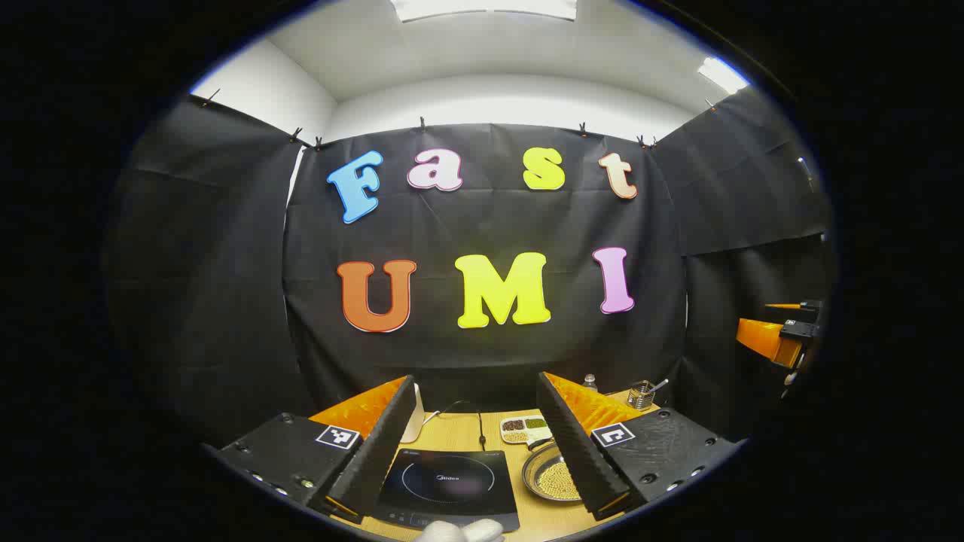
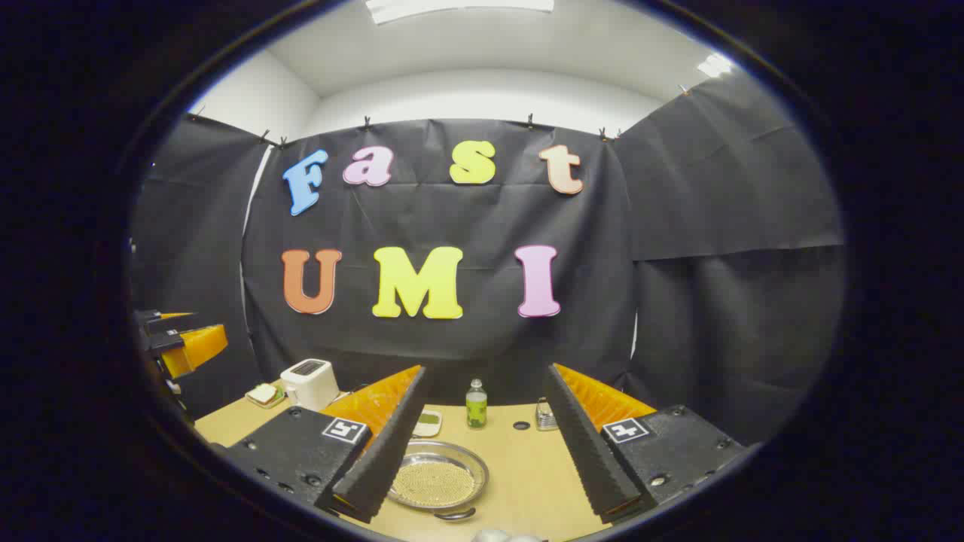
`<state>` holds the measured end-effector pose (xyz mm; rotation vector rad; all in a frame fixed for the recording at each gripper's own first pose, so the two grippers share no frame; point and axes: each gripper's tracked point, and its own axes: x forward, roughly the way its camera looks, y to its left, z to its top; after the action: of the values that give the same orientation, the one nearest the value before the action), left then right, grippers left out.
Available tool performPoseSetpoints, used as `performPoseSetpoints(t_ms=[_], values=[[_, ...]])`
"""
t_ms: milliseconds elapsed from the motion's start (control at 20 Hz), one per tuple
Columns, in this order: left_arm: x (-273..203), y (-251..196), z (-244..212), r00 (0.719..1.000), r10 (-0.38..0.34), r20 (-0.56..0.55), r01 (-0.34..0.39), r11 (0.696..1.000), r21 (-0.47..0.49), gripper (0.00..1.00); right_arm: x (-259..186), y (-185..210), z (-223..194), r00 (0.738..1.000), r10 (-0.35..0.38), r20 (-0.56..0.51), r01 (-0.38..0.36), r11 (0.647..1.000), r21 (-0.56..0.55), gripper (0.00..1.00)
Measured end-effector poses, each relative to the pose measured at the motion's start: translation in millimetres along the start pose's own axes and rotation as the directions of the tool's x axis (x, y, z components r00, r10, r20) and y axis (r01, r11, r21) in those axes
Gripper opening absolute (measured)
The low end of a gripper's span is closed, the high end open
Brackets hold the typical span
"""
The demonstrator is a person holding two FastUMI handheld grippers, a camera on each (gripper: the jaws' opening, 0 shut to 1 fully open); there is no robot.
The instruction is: First push the handle of the pot to place it horizontally, then grasp the pot with both hands and set it on the induction cooktop.
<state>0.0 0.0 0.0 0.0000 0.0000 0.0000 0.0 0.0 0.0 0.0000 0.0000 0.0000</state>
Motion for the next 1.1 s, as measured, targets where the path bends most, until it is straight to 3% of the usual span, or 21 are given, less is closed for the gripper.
performPoseSetpoints(t_ms=[1000, 1050, 1100], values=[[-5.6, 1.4, -1.4, 1.0, -0.021, -0.004, 0.021, 1.0, 0.005, 0.96, -0.4, 5.8, -8.7, 0.999, -0.01, -0.041, 0.009, 1.0, -0.005, 0.97], [-5.2, 1.9, -3.9, 1.0, -0.019, -0.009, 0.019, 1.0, 0.007, 0.96, -0.5, 9.3, -8.8, 0.999, 0.0, -0.048, 0.0, 1.0, 0.007, 0.95], [-4.2, 1.4, -5.9, 1.0, -0.021, -0.016, 0.021, 1.0, 0.004, 0.96, -0.8, 12.0, -12.1, 0.998, 0.01, -0.057, -0.01, 1.0, 0.013, 0.82]])
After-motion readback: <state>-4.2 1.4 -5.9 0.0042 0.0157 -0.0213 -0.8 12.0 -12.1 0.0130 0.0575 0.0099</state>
